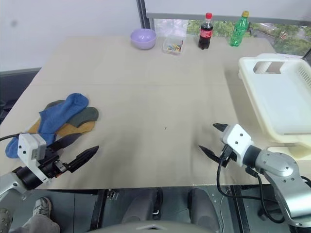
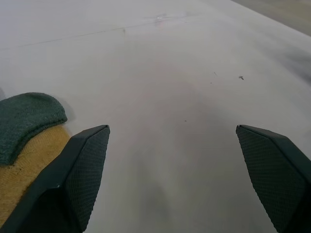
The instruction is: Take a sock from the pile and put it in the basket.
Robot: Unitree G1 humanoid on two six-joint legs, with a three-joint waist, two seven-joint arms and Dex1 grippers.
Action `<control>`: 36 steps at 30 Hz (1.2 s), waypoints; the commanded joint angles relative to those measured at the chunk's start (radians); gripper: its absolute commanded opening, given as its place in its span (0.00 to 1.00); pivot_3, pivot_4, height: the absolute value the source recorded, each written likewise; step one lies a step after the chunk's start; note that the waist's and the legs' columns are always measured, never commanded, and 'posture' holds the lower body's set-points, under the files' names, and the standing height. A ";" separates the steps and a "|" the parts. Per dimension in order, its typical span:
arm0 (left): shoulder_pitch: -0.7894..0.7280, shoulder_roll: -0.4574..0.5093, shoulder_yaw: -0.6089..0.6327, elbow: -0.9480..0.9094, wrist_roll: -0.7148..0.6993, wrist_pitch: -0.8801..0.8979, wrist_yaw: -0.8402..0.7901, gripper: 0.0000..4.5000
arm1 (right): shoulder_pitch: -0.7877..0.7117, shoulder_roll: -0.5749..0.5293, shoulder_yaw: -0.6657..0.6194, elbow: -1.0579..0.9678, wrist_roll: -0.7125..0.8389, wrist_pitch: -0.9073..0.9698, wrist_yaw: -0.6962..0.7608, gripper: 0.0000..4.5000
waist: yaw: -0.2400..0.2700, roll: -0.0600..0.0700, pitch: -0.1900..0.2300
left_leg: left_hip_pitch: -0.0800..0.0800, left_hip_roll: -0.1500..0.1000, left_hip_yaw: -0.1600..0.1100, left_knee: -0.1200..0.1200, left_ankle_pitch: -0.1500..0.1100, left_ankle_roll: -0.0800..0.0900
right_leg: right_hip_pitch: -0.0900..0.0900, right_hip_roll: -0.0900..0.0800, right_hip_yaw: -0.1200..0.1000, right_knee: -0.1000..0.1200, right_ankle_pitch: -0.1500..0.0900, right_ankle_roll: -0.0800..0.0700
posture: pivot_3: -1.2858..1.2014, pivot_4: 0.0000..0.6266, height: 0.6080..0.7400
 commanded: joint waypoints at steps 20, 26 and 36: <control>0.093 -0.181 0.100 -0.160 0.136 0.198 0.519 0.99 | -0.311 0.080 0.249 0.109 0.152 -0.219 0.334 1.00 | 0.005 -0.002 0.000 | 0.001 0.002 0.000 0.000 0.000 0.000 | 0.001 0.004 -0.001 0.000 0.000 0.000 | 0.52 0.24 1.00; 0.099 -0.202 0.091 -0.163 0.203 0.215 0.591 0.99 | -0.392 0.139 0.298 0.181 0.146 -0.260 0.369 1.00 | 0.013 -0.004 -0.001 | 0.001 0.001 -0.001 0.001 0.000 0.000 | 0.001 0.002 -0.003 0.000 0.000 0.000 | 0.52 0.24 1.00; 0.022 -0.181 0.047 -0.111 0.253 0.241 0.607 0.99 | -0.421 0.177 0.304 0.253 0.093 -0.307 0.340 1.00 | 0.010 -0.005 -0.002 | 0.001 0.001 -0.001 0.001 0.000 0.000 | 0.001 0.001 -0.001 0.000 0.001 -0.001 | 0.52 0.24 1.00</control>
